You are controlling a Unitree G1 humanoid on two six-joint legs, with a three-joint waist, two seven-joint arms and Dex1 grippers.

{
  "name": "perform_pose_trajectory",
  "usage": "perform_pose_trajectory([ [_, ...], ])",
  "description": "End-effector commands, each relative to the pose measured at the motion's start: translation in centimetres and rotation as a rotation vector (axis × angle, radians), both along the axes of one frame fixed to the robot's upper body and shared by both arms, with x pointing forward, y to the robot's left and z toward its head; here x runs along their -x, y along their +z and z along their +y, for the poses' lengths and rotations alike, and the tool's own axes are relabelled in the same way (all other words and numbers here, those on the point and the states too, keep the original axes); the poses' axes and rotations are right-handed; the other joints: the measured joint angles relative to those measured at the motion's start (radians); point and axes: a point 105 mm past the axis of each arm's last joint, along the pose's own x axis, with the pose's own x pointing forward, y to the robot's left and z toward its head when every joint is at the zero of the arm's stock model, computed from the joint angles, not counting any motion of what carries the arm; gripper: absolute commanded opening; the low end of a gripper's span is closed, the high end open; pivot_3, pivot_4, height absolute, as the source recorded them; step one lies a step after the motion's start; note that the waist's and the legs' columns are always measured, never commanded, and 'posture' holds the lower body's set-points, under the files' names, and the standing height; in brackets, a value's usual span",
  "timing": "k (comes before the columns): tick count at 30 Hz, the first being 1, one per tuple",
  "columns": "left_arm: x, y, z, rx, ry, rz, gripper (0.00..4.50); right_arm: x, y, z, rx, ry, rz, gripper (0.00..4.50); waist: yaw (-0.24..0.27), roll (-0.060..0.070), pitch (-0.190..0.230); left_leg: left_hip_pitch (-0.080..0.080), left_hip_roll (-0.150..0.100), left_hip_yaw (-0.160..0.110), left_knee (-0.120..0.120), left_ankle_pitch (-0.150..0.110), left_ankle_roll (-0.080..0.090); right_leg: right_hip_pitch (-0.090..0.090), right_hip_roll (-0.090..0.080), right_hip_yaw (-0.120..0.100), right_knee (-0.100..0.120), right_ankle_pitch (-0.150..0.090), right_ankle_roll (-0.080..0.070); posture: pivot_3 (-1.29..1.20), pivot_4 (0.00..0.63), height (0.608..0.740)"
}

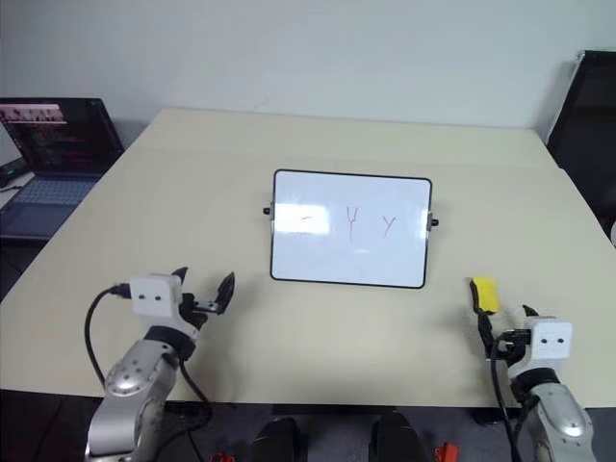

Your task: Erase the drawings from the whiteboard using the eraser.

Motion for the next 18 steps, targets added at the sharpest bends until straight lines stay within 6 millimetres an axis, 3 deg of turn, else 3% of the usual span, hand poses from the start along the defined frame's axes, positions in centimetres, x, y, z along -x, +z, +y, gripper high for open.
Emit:
perform_pose_trajectory([
  [1, 0.0, 1.6, 0.0, -0.018, 0.01, -0.058, 4.5, -0.1, 1.4, -0.8, 0.005, -0.019, -0.028, 4.46, 0.0, 0.0, 0.0, 0.0, 0.0, 0.0, 0.0, 0.0, 0.0, 0.0, 0.0, 0.0, 0.0, 0.0, 0.0, 0.0, 0.15, 0.74],
  [4, 0.2, 0.8, 0.2, 0.007, 0.005, -0.039, 4.5, -0.1, 0.8, -0.5, -0.019, -0.014, -0.003, 4.46, 0.0, 0.0, 0.0, 0.0, 0.0, 0.0, 0.002, 0.0, 0.0, 0.0, 0.0, 0.0, 0.0, 0.0, 0.0, 0.0, 0.15, 0.74],
  [10, 1.2, 1.2, 1.0, -0.025, -0.076, -0.033, 4.5, 0.1, 2.7, 2.6, 0.092, 0.092, -0.029, 4.46, -0.003, 0.0, 0.0, -0.001, 0.0, 0.0, 0.0, 0.0, 0.0, -0.002, 0.0, 0.001, 0.0, 0.0, 0.0, 0.0, 0.15, 0.74],
  [13, 1.4, 3.2, 2.0, 0.032, -0.173, -0.056, 4.5, -0.5, 3.8, 4.2, 0.204, 0.139, -0.03, 4.46, -0.002, 0.0, 0.0, -0.001, 0.0, 0.0, 0.0, 0.0, 0.0, -0.002, 0.0, 0.001, 0.0, 0.0, 0.0, 0.0, 0.15, 0.74],
  [16, 1.2, 6.0, 2.1, -0.068, -0.355, -0.08, 4.5, -1.3, 5.2, 6.5, 0.123, 0.188, -0.062, 4.46, -0.002, 0.0, 0.0, 0.0, 0.0, 0.0, 0.0, 0.0, 0.0, -0.006, 0.0, 0.0, 0.0, 0.0, 0.0, 0.0, 0.15, 0.74],
  [18, 1.0, 7.2, 1.0, -0.106, -0.505, -0.049, 4.5, -1.7, 5.5, 7.7, 0.077, 0.223, -0.06, 4.46, -0.001, 0.0, 0.0, -0.001, 0.0, 0.0, 0.0, 0.0, -0.001, -0.008, -0.001, 0.0, 0.0, 0.0, -0.001, 0.0, 0.15, 0.74],
])
